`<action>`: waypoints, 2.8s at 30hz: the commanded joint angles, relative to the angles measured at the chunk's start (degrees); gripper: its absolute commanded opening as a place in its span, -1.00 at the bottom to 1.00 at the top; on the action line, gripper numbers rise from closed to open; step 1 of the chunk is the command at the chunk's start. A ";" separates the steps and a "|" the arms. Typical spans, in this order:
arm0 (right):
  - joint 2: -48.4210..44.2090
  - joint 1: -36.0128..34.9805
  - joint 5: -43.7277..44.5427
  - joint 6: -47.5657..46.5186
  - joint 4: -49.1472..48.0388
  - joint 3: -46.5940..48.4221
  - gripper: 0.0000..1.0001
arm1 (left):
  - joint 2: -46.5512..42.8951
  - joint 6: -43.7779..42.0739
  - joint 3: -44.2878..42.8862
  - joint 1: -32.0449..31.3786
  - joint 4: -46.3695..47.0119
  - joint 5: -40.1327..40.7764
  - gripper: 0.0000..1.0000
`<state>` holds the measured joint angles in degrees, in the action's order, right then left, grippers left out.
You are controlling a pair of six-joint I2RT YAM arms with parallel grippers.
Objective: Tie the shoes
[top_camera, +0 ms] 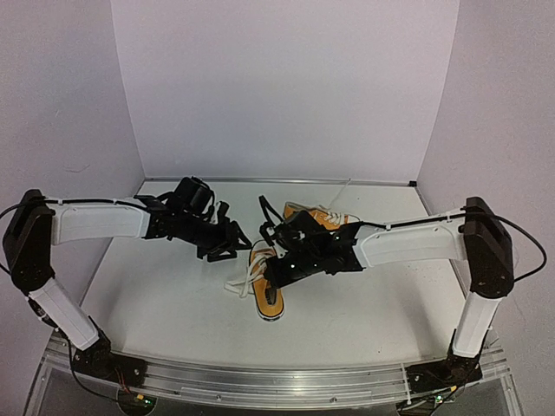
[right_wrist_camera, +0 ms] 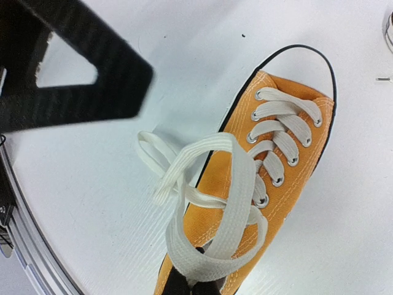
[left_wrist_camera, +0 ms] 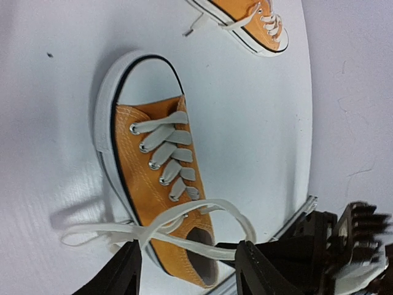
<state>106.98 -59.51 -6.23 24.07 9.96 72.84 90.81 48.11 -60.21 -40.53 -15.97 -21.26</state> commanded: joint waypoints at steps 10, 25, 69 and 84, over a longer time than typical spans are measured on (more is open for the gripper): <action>-5.19 1.20 2.60 -0.42 0.42 -3.32 -1.00 | -8.46 -14.76 8.99 0.33 -5.39 9.93 0.03; -6.48 2.10 2.89 -0.79 0.94 -4.05 -1.00 | -6.01 -9.00 19.85 0.37 19.09 3.82 -0.08; -31.47 14.85 3.85 3.42 2.91 -24.87 -1.00 | -12.88 -9.22 10.00 4.77 -4.60 20.68 -1.00; -43.41 24.00 14.04 16.66 6.22 -40.25 -1.00 | -14.63 -3.69 14.94 15.65 -12.40 23.43 -1.00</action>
<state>68.40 -38.29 2.19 35.62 14.78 33.64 78.25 43.56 -46.52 -27.05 -26.77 1.12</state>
